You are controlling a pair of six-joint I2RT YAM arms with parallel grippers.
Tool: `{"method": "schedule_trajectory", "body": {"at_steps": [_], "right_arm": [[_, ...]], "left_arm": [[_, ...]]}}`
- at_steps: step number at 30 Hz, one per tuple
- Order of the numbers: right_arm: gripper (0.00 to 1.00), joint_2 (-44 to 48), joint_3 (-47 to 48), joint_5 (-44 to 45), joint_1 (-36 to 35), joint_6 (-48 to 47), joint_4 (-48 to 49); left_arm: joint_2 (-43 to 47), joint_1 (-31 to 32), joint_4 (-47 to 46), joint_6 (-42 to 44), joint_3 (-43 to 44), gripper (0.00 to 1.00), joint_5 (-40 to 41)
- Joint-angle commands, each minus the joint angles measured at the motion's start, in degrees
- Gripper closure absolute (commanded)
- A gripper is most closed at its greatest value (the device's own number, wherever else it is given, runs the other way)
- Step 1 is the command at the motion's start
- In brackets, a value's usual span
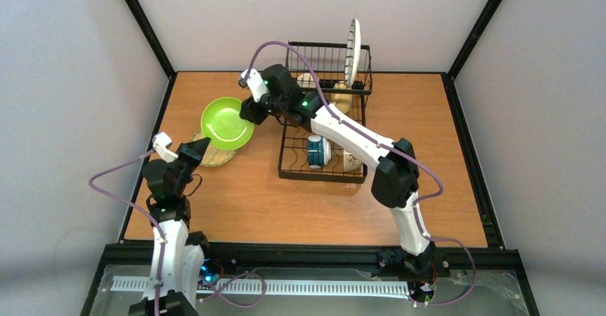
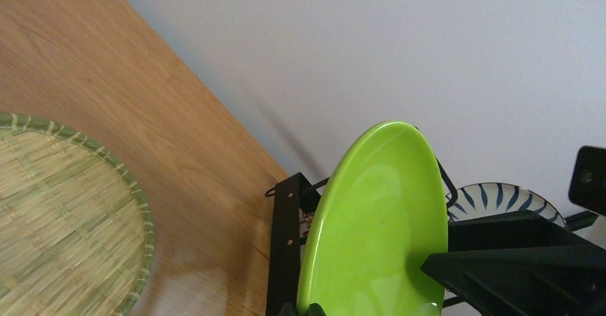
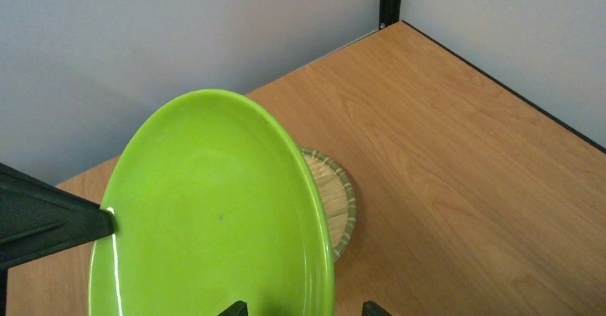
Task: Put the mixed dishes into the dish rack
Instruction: Pass from the left arm to the right
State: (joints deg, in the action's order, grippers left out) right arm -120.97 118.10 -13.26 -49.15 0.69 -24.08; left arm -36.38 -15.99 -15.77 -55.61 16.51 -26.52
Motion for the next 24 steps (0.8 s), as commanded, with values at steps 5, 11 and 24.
{"method": "schedule_trajectory", "body": {"at_steps": [5,11,24], "right_arm": [[0.08,5.28,-4.86,-7.33,2.30,2.78,2.69],[0.10,7.06,-7.42,-12.96,3.43,5.26,4.71],[0.10,6.05,-7.63,-16.28,3.54,7.26,5.83]], "left_arm": [[2.05,0.26,-4.14,-1.44,-2.04,1.00,-4.59],[1.44,0.26,-9.56,-4.76,-4.16,1.00,-5.91],[1.05,0.26,-15.62,-8.93,-3.95,1.00,-9.49]]}}
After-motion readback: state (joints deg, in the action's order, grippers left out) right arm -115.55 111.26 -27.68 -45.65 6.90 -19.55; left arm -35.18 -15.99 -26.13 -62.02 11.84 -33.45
